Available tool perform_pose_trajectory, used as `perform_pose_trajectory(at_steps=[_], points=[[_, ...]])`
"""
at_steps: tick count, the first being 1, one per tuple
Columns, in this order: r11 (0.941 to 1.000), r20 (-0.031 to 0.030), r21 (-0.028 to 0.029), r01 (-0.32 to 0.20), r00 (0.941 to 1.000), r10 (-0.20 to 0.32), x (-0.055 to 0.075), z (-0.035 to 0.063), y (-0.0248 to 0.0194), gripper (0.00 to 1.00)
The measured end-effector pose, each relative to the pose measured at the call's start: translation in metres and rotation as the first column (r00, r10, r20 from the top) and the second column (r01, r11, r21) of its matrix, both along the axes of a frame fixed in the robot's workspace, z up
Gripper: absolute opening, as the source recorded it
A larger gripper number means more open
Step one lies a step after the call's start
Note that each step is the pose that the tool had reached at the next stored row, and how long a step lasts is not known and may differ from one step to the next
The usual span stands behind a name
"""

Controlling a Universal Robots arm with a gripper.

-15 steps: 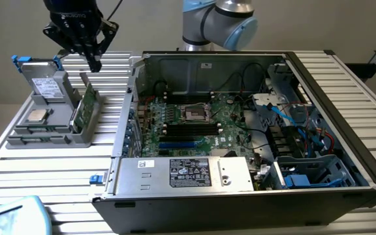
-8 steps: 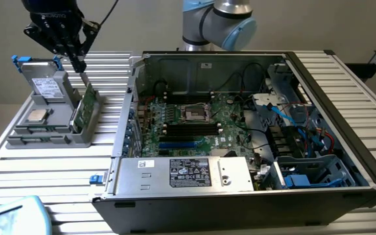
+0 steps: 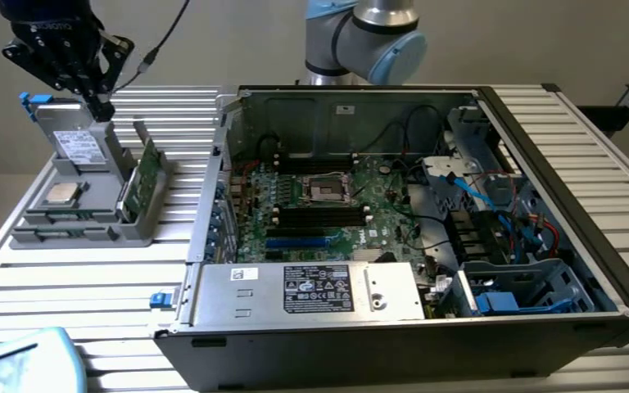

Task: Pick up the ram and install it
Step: 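Press down the ram until it locks into place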

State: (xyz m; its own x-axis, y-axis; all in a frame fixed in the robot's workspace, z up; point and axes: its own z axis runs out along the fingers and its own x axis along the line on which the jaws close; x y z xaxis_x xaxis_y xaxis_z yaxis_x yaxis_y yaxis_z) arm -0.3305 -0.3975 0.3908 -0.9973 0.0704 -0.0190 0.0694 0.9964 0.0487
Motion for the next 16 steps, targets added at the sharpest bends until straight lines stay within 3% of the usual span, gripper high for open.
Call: perform_pose_trajectory(at_steps=[13, 16], points=[[1.0, 0.0, 0.0001, 0.0, 1.0, 0.0, -0.059, -0.0004, 0.0003, 0.11], [1.0, 0.0, 0.0, 0.0, 1.0, 0.0, -0.061, -0.0003, 0.0003, 0.11]])
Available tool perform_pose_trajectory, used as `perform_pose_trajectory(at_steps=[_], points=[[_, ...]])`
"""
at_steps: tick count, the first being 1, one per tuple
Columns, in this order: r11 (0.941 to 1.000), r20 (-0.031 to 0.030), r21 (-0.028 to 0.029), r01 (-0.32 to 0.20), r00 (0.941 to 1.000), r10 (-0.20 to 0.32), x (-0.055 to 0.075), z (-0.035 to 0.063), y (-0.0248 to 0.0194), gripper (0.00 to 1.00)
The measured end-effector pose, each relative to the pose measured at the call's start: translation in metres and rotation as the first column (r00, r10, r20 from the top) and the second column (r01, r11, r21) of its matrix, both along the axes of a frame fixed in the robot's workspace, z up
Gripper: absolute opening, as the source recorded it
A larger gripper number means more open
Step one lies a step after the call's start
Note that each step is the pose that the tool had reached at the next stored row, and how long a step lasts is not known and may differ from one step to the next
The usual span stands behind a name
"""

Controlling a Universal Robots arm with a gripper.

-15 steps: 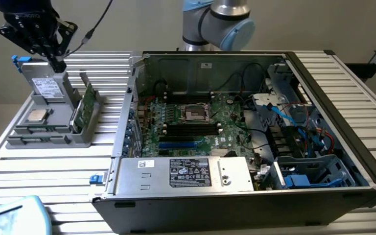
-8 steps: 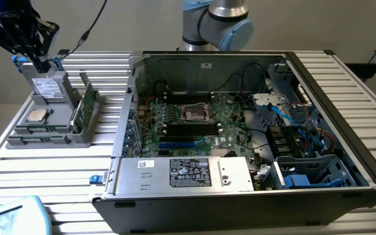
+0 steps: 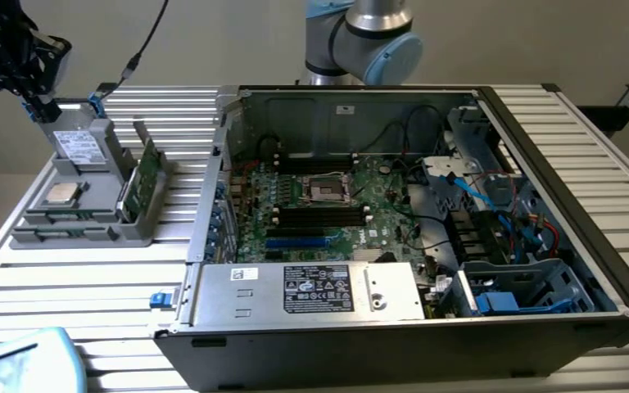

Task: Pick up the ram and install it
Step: 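Press down the ram until it locks into place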

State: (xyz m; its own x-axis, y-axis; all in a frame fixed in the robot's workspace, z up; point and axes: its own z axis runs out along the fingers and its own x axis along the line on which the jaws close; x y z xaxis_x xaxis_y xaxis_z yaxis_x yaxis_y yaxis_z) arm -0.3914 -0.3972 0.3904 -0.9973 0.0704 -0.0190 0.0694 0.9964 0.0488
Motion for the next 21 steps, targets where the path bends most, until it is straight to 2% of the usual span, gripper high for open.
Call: perform_pose_trajectory(at_steps=[13, 16, 18, 21], points=[[1.0, -0.0001, -0.0001, -0.001, 1.0, 0.001, -0.0002, 0.0001, 0.0, 0.11], [0.9999, -0.0001, 0.0003, -0.015, 0.9999, 0.015, -0.0013, 0.0, 0.0, 0.11], [0.9992, -0.0004, 0.0023, -0.039, 0.9992, 0.039, -0.0016, 0.0, 0.0, 0.11], [0.9967, -0.001, 0.0092, -0.08, 0.9968, 0.081, -0.002, -0.0001, 0.0, 0.11]])
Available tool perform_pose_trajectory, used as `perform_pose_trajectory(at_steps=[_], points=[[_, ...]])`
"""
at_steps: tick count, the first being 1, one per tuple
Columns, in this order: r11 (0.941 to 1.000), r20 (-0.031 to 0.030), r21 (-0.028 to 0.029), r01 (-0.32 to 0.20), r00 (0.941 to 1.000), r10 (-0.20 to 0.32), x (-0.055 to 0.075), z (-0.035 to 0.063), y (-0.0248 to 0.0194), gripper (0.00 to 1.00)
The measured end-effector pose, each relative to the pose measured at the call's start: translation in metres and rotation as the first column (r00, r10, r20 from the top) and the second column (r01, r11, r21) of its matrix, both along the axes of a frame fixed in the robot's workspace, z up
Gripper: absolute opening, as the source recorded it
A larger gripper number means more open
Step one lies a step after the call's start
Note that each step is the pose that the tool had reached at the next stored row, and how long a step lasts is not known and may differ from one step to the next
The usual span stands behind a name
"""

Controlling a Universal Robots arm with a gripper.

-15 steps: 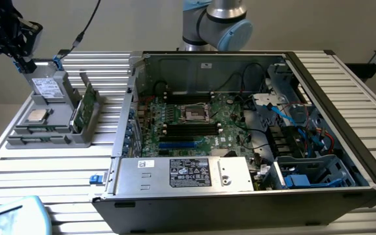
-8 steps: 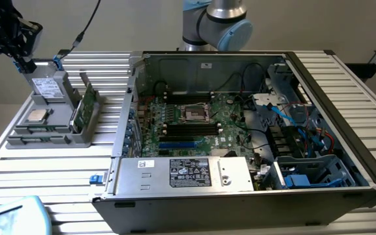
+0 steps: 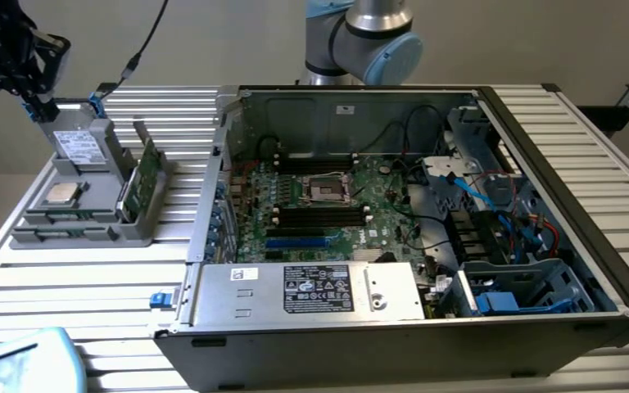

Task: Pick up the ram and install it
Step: 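Press down the ram until it locks into place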

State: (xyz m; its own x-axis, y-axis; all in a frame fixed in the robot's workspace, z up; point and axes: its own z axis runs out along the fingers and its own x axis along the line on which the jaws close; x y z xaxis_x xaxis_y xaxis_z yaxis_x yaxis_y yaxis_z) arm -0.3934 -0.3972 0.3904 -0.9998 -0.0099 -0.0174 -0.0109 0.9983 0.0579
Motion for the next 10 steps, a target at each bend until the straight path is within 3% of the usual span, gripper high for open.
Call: perform_pose_trajectory(at_steps=[4, 7, 10], points=[[0.9987, -0.0039, 0.0223, -0.045, 0.999, 0.045, -0.0007, -0.0001, 0.0, 0.11], [0.9961, -0.009, 0.0359, -0.08, 0.9967, 0.081, -0.0009, -0.0002, 0.0, 0.11], [0.9915, -0.0135, 0.0439, -0.123, 0.9923, 0.123, -0.0011, -0.0002, 0.0001, 0.11]])
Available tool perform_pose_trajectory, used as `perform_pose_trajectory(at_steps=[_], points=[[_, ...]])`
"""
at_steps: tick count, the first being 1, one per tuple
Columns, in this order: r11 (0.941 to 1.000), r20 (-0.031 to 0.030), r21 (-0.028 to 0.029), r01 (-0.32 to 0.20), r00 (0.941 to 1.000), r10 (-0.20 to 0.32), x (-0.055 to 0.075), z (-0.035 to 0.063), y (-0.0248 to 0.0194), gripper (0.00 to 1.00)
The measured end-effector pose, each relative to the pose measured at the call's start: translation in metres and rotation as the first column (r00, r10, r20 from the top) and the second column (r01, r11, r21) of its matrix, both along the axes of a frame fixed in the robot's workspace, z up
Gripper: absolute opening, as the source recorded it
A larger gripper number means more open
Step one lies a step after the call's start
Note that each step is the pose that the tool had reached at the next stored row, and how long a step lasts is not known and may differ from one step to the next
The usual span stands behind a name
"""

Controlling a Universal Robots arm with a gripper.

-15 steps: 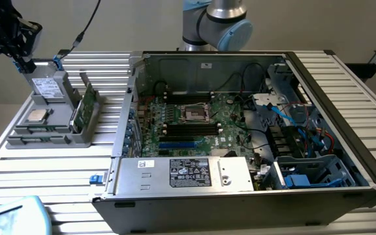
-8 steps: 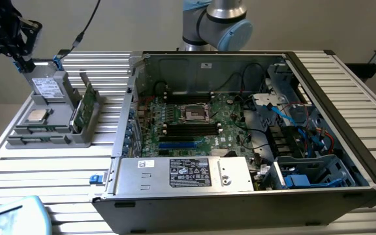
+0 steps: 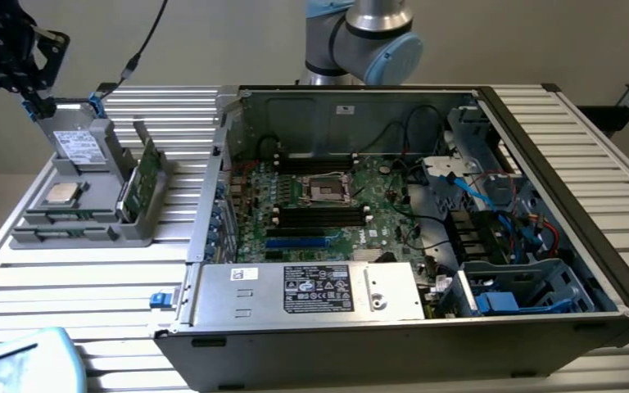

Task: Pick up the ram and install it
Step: 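Press down the ram until it locks into place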

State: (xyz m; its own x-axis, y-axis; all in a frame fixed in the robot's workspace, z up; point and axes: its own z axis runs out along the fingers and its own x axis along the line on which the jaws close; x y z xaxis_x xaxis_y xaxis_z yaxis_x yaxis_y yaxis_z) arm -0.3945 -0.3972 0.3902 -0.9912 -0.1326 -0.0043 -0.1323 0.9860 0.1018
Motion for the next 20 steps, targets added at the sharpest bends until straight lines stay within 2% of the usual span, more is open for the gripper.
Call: perform_pose_trajectory(at_steps=[5, 10, 13, 16, 20], points=[[0.9959, -0.0021, 0.0004, -0.091, 0.9958, 0.091, 0.0, 0.0, 0.0, 0.11], [0.9835, -0.0044, 0.0006, -0.181, 0.9835, 0.181, 0.0, 0.0, 0.0, 0.11], [0.9721, -0.0069, 0.0011, -0.234, 0.9721, 0.234, 0.0, 0.0001, 0.0, 0.11], [0.9581, -0.0089, 0.0017, -0.286, 0.9581, 0.286, 0.0, -0.0001, 0.0, 0.11], [0.9344, -0.0116, 0.0026, -0.356, 0.9343, 0.356, 0.0001, -0.0001, 0.0, 0.11]])
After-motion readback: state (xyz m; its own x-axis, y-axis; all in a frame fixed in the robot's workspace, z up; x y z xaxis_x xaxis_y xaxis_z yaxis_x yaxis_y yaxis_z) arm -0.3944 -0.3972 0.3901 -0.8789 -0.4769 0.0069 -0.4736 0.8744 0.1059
